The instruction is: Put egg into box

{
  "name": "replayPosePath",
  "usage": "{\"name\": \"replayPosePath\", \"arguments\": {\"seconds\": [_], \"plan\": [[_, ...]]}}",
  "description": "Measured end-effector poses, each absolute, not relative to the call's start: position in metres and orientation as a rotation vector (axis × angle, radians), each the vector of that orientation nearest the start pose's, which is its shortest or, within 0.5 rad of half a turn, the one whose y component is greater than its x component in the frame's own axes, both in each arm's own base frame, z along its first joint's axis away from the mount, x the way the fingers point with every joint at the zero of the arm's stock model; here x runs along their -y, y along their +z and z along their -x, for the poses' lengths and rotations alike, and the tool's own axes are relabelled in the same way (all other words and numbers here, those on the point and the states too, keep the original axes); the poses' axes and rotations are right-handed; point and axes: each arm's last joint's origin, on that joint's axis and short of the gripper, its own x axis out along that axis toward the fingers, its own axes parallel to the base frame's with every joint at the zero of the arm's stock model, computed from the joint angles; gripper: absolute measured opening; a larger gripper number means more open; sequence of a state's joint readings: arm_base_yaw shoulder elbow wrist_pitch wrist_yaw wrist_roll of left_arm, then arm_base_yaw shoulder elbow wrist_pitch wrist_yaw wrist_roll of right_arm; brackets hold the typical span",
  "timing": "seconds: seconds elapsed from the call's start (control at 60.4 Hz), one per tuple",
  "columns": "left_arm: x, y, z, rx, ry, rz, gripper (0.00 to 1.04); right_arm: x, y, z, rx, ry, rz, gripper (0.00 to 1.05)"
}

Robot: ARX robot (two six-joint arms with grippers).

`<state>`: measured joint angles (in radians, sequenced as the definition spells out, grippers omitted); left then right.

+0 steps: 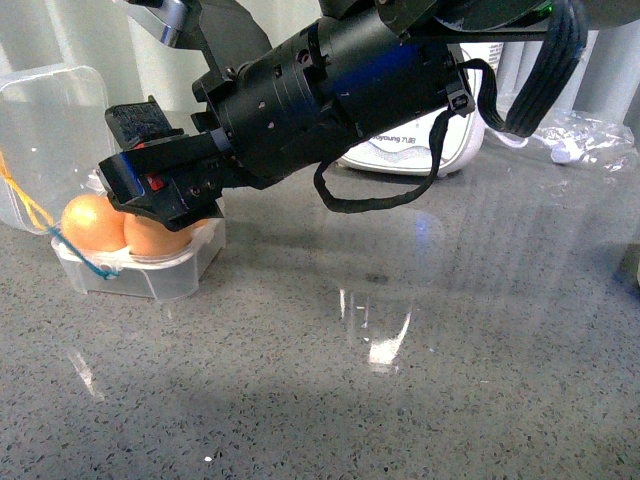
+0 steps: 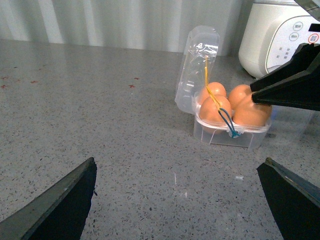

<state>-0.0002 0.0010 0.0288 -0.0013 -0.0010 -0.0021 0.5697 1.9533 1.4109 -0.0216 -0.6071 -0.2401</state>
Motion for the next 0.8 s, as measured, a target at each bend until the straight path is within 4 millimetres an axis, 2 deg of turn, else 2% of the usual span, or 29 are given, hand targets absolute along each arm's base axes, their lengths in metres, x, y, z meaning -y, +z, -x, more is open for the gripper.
{"name": "replayPosePath", "arguments": {"seconds": [0.083,0.282,0.464,0.547,0.663,0.795], "plan": [[0.000,0.173,-0.096,0.027,0.001,0.002,0.98,-0.249,0.224,-0.359,-0.456,1.208,0.194,0.72],[0.000,0.173,-0.096,0.027,0.001,0.002,0.98,-0.247,0.225,-0.361,-0.437,1.200,0.190,0.72],[0.000,0.173,-0.096,0.027,0.001,0.002,0.98,-0.236,0.235,-0.360,-0.395,1.176,0.172,0.98],[0.000,0.173,-0.096,0.027,0.001,0.002,0.98,-0.223,0.246,-0.358,-0.360,1.154,0.150,0.97],[0.000,0.173,-0.096,0.027,0.001,0.002,0.98,-0.191,0.268,-0.350,-0.290,1.085,0.124,0.98],[0.000,0.173,-0.096,0.027,0.001,0.002,0.98,-0.156,0.277,-0.337,-0.247,0.985,0.093,0.98]]}}
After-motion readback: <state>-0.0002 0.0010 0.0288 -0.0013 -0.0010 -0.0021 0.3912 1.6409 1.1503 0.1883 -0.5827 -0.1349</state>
